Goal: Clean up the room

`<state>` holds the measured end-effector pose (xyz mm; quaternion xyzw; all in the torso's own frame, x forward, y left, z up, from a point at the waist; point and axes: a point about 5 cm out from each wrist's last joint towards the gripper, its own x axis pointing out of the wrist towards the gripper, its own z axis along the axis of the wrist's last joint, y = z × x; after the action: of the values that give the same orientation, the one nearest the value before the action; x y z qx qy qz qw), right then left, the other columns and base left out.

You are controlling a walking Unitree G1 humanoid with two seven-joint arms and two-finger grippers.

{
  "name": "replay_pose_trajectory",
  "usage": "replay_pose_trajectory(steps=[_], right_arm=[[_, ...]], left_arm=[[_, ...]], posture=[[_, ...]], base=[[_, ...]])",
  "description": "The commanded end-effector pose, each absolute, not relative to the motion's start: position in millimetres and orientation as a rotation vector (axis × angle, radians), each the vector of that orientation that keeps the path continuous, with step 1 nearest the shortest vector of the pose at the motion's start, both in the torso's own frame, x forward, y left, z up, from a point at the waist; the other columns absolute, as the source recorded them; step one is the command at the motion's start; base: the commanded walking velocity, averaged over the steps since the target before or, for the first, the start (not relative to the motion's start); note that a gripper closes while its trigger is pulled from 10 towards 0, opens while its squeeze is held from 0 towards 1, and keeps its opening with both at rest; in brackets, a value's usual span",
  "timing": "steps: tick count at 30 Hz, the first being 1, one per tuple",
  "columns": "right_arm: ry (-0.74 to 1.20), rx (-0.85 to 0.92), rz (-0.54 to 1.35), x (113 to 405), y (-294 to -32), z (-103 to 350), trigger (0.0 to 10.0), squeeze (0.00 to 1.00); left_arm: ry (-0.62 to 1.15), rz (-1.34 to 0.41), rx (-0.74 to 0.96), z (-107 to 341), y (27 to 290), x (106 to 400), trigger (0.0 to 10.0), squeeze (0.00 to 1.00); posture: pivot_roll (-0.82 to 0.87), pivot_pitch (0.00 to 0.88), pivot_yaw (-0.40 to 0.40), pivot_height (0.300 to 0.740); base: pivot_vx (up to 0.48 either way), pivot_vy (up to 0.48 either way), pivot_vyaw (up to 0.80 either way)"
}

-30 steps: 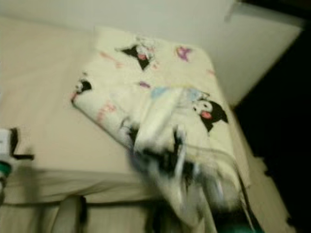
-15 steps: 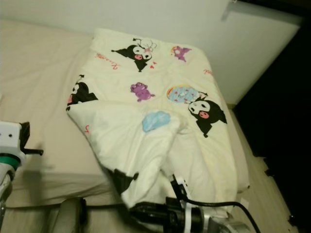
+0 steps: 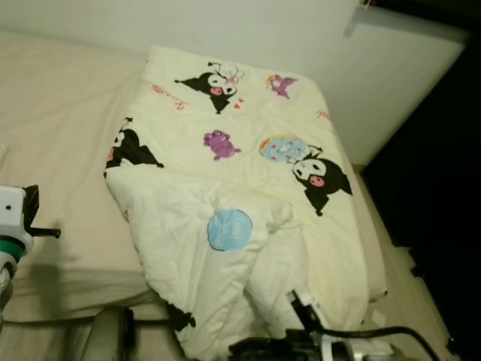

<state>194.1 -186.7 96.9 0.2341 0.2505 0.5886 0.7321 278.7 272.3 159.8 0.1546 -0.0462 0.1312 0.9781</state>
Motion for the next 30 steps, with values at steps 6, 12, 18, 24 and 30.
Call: replay_pose_trajectory(steps=[6, 12, 18, 24, 30], right_arm=[[0.397, 0.454, 0.934, 247, -191, 93, 10.0, 0.00], [0.420, 0.280, 0.800, 272, -171, 80, 10.0, 0.00], [0.397, 0.125, 0.748, 299, -148, 77, 10.0, 0.00], [0.359, -0.010, 0.935, 314, -87, 87, 10.0, 0.00], [0.251, 0.109, 1.160, 312, -33, 116, 10.0, 0.00]], left_arm=[[-0.087, 0.247, 0.314, 156, 265, 283, 10.0, 0.00], [-0.095, 0.252, 0.319, 160, 266, 285, 10.0, 0.00], [-0.110, 0.260, 0.320, 165, 267, 291, 10.0, 0.00], [-0.131, 0.264, 0.313, 170, 263, 298, 10.0, 0.00], [-0.171, 0.277, 0.309, 182, 266, 301, 10.0, 0.00]], posture=[[0.22, 0.025, -0.113, 0.558], [0.22, 0.030, -0.113, 0.558], [0.20, 0.037, -0.111, 0.558], [0.20, 0.032, -0.114, 0.558], [0.21, 0.034, -0.118, 0.558]], base=[[0.000, 0.000, 0.00], [0.000, 0.000, 0.00], [0.000, 0.000, 0.00], [0.000, 0.000, 0.00], [0.000, 0.000, 0.00]])
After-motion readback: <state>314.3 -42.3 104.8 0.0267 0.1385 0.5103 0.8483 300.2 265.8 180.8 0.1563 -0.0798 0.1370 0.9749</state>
